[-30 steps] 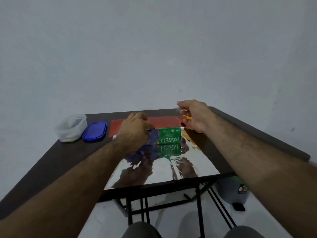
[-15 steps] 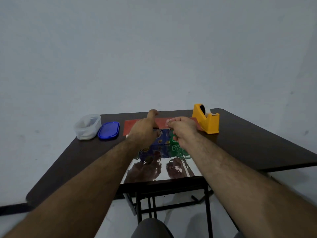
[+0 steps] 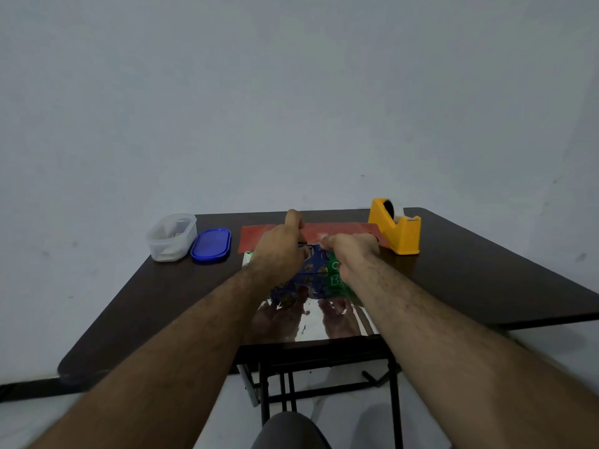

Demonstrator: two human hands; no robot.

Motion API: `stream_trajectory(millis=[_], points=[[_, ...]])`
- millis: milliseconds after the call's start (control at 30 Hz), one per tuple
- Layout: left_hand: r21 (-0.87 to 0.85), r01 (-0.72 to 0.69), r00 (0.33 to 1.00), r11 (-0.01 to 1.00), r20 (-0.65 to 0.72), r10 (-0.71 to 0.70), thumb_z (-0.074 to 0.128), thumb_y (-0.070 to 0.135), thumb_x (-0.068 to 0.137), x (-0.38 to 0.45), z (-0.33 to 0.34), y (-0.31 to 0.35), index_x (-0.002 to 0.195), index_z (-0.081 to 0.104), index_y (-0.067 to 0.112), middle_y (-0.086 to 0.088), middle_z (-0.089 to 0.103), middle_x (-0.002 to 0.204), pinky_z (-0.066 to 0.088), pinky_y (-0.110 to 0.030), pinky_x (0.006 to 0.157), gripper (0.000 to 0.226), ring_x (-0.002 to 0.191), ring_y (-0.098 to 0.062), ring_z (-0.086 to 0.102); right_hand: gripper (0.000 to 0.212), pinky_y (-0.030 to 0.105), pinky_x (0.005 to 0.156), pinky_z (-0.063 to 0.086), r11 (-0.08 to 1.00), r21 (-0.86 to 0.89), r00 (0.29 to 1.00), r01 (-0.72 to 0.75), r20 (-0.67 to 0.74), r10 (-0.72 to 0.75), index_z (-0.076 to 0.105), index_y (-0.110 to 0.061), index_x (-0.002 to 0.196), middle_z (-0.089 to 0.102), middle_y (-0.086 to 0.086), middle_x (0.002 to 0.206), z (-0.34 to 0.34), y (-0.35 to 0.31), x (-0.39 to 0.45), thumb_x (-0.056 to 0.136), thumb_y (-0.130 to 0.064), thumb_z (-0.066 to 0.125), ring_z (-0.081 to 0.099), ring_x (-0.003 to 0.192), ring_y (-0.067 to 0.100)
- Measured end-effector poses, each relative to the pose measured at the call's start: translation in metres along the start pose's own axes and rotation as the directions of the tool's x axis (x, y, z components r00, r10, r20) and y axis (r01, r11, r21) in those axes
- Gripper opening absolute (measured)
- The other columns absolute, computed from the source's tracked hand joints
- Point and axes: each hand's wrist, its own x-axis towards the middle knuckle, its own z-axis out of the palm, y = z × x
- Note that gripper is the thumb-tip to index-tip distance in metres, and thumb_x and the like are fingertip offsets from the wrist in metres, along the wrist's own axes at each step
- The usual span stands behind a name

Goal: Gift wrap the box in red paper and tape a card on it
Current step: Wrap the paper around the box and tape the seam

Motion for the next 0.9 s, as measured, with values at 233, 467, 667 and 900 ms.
stream_trajectory(millis=[233, 467, 667, 900], points=[[0.003, 0.006, 1.000, 1.000, -0.012, -0.006, 0.075, 0.012, 0.094, 0.001, 0.002, -0.002, 0.114, 0.038, 0.026, 0.000, 0.074, 0.107, 0.064, -0.046, 0.079, 0.045, 0.092, -0.022, 0.070, 0.018, 0.021, 0.041, 0.045, 0.994, -0.104, 0.997, -0.039, -0.069, 0.032, 0.075, 0.000, 0.084, 0.077, 0.007, 0.079, 0.007, -0.005, -0.004, 0.075, -0.003, 0.090, 0.075, 0.067, 0.017], [0.008, 0.025, 1.000, 1.000, -0.001, -0.025, 0.076, 0.010, 0.092, 0.002, 0.002, -0.001, 0.111, 0.035, 0.027, 0.000, 0.073, 0.105, 0.066, -0.048, 0.073, 0.048, 0.090, -0.024, 0.071, 0.024, 0.026, 0.051, 0.058, 0.969, -0.247, 0.998, -0.018, -0.058, 0.004, 0.070, -0.001, 0.079, 0.074, 0.003, 0.065, 0.005, -0.009, 0.002, 0.078, -0.012, 0.091, 0.066, 0.046, 0.007], [0.005, 0.011, 1.000, 1.000, -0.010, -0.011, 0.076, 0.012, 0.094, 0.000, 0.002, -0.001, 0.113, 0.037, 0.025, -0.002, 0.073, 0.107, 0.065, -0.048, 0.077, 0.045, 0.090, -0.024, 0.070, 0.049, 0.022, 0.043, 0.045, 0.902, -0.423, 0.996, 0.083, 0.018, -0.083, 0.069, 0.002, 0.086, 0.076, 0.006, 0.070, -0.010, -0.002, 0.007, 0.078, -0.040, 0.094, 0.056, 0.043, 0.011], [-0.002, 0.015, 1.000, 1.000, -0.007, -0.015, 0.074, 0.008, 0.093, -0.001, 0.002, -0.001, 0.113, 0.038, 0.023, -0.003, 0.072, 0.108, 0.064, -0.049, 0.078, 0.044, 0.091, -0.024, 0.069, 0.062, 0.029, 0.050, 0.035, 0.502, -0.780, 0.900, 0.372, 0.172, -0.400, 0.052, -0.018, 0.109, 0.064, 0.000, 0.097, -0.032, 0.019, 0.008, 0.073, -0.042, 0.096, 0.063, 0.085, 0.024]])
